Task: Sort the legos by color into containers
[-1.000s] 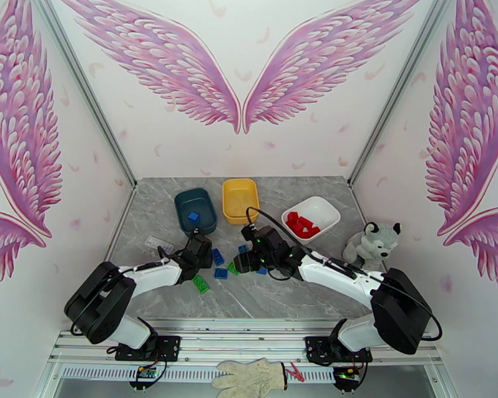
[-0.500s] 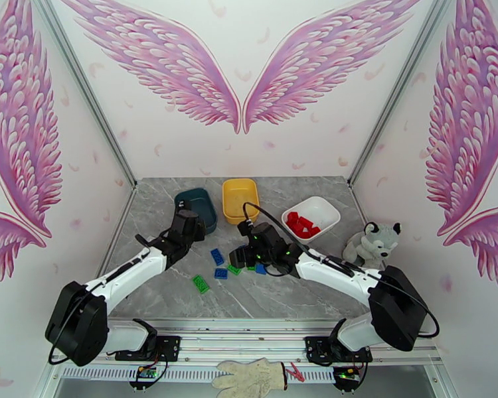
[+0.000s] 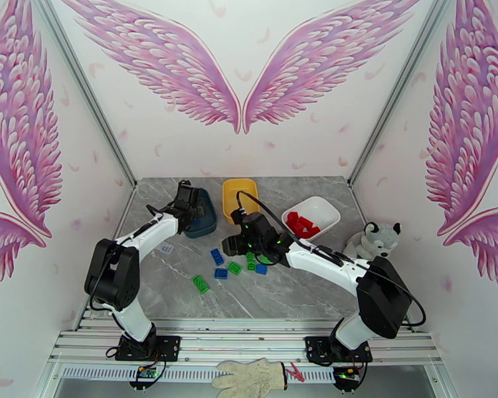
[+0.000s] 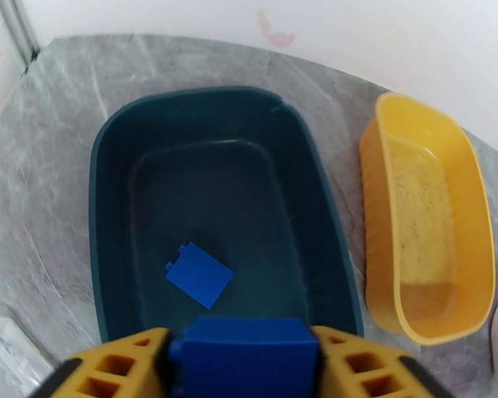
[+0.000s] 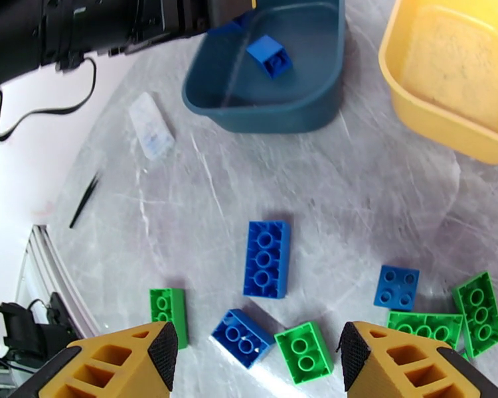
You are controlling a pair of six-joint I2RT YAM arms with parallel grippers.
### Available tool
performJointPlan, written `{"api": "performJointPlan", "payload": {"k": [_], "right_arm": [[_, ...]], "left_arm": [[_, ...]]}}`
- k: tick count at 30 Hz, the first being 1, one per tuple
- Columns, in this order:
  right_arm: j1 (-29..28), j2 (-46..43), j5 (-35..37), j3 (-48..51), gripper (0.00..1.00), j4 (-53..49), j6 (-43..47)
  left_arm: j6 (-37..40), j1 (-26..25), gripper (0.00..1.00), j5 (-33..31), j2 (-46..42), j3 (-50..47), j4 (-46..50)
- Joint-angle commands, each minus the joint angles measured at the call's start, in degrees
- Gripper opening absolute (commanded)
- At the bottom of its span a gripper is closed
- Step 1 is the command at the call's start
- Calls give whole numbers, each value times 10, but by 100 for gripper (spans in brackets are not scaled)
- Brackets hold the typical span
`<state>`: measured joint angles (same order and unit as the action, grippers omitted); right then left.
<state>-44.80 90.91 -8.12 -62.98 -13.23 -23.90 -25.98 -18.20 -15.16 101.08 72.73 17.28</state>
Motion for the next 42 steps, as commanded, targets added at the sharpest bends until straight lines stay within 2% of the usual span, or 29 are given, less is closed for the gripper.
{"api": "performJointPlan", "payload": {"k": [1, 8, 14, 20, 28, 33, 42], "right_arm": [[-5, 1, 3, 11, 71, 6, 7], [-5, -7, 36, 19, 74, 0, 4], [-5, -20, 64, 33, 80, 0, -1], [-4, -38, 76, 42, 83, 0, -4], [-5, -53, 86, 51, 84, 3, -6], [-5, -55, 88, 51, 85, 1, -7], [-4, -62, 91, 52, 85, -1, -7]], "left_arm": [[1, -1, 75, 9, -15, 16, 11], [0, -31, 80, 4, -123, -82, 2], [-27, -101, 83, -8, -222, -218, -38], [-62, -160, 84, -23, -248, -314, -73], [-90, -181, 81, -4, -184, -338, -128], [-103, -196, 78, 17, -123, -325, -163], [-104, -206, 74, 17, -30, -277, -175]]}}
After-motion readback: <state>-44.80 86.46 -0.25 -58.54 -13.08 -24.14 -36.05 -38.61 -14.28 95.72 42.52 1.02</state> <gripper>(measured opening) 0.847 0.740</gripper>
